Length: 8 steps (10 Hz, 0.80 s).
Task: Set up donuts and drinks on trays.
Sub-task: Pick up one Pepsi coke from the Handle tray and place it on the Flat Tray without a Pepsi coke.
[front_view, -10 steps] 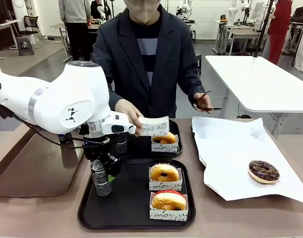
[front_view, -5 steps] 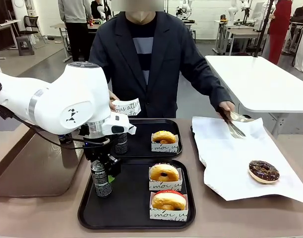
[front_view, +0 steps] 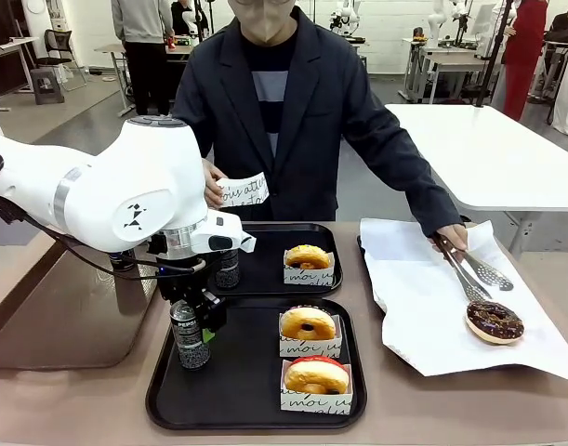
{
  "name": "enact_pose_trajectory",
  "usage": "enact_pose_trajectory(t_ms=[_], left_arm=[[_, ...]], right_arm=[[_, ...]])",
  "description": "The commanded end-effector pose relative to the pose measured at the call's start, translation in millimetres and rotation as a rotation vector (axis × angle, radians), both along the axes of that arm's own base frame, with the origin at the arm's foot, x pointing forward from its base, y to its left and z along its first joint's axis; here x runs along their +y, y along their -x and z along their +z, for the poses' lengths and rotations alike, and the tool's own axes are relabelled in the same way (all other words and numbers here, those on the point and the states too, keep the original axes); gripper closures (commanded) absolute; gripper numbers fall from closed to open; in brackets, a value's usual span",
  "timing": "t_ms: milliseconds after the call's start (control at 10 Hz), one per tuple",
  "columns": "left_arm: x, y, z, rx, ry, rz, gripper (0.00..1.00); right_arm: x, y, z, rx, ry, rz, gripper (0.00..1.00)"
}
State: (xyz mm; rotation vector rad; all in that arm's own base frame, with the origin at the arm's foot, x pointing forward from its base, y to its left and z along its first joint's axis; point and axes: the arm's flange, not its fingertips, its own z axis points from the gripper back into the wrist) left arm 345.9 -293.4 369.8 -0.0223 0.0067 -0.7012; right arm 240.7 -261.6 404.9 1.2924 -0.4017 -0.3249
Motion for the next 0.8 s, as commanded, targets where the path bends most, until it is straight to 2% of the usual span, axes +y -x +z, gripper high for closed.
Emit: enact_pose_trajectory(t_ms=[0, 300, 400, 600, 700], left_arm=[[0.0, 3.0, -2.3, 0.004, 0.036, -0.021, 0.41], [0.5, 2.9, -2.1, 0.005, 0.036, -0.023, 0.41], [0.8, 2.6, -1.6, 0.005, 0.035, -0.023, 0.38], [1.0, 3.1, -1.1, 0.004, 0.033, -0.022, 0.21], [1.0, 3.3, -0.4, 0.003, 0.033, -0.020, 0.09]], right_arm=[[-0.1, -2.2, 1.0, -0.032, -0.015, -0.010, 0.00], [-0.1, -2.2, 1.0, -0.032, -0.015, -0.010, 0.00], [-0.1, -2.2, 1.0, -0.032, -0.015, -0.010, 0.00], [-0.1, -2.2, 1.0, -0.032, -0.015, -0.010, 0.00], [-0.1, -2.2, 1.0, -0.032, -0.015, -0.010, 0.00]])
